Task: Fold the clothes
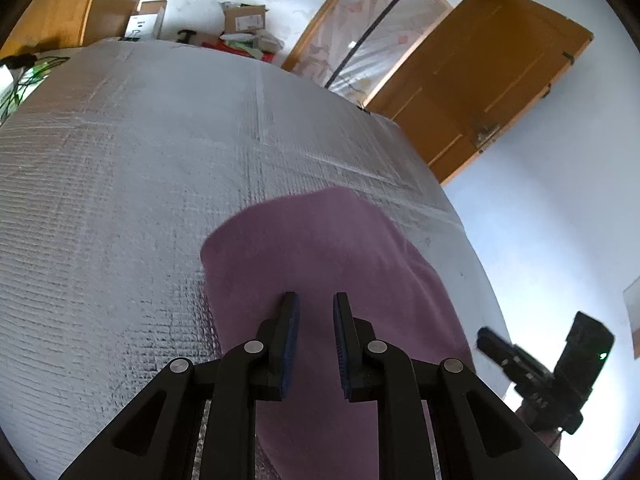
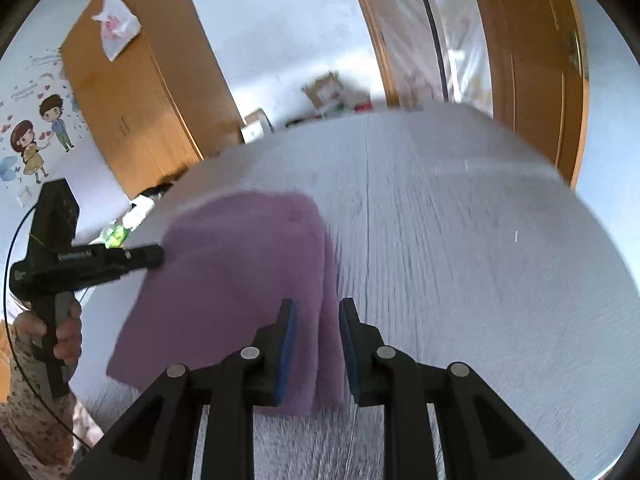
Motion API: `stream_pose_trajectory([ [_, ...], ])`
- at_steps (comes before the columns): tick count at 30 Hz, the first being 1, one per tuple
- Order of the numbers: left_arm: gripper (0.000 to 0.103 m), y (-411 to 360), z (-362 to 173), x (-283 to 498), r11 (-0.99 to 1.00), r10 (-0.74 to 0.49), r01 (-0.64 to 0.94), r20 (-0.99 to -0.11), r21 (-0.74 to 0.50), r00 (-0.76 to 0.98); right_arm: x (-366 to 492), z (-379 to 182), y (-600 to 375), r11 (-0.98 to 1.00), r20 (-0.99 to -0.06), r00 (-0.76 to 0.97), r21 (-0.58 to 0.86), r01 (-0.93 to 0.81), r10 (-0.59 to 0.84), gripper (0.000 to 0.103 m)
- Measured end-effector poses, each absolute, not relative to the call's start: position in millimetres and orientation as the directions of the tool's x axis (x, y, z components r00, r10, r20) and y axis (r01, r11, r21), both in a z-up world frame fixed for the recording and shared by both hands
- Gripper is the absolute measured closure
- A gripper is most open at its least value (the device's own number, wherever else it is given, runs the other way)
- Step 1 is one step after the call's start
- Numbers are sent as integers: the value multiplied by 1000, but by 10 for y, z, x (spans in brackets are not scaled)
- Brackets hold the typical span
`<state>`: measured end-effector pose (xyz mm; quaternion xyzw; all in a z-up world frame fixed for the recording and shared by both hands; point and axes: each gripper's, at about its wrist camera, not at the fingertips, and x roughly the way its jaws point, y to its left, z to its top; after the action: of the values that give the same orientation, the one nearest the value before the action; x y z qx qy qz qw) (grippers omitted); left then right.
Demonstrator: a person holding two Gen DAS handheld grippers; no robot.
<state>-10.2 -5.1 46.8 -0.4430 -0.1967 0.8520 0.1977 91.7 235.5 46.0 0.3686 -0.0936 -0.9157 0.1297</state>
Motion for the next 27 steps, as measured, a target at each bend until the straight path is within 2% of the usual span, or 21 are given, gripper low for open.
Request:
stream_pose_trajectory([
  [6, 85, -41, 470, -152, -857, 488, -145, -687, -494, -538, 581, 560, 2140, -948, -655, -685, 214, 237, -320, 81],
  [14, 85, -22, 388, -296, -865, 472, -132, -699, -484, -537, 179, 223, 2066, -952, -739, -603, 193, 236, -300, 81],
  [22, 85, -58, 351, -310, -846, 500, -129, -687, -517, -528, 201, 146, 2180, -942, -730, -595, 257, 218, -337, 79],
  [27, 85, -44, 344, -311, -851, 493, -127, -691, -510, -530, 512, 369, 2127, -926, -679, -632, 235, 295, -373, 80],
])
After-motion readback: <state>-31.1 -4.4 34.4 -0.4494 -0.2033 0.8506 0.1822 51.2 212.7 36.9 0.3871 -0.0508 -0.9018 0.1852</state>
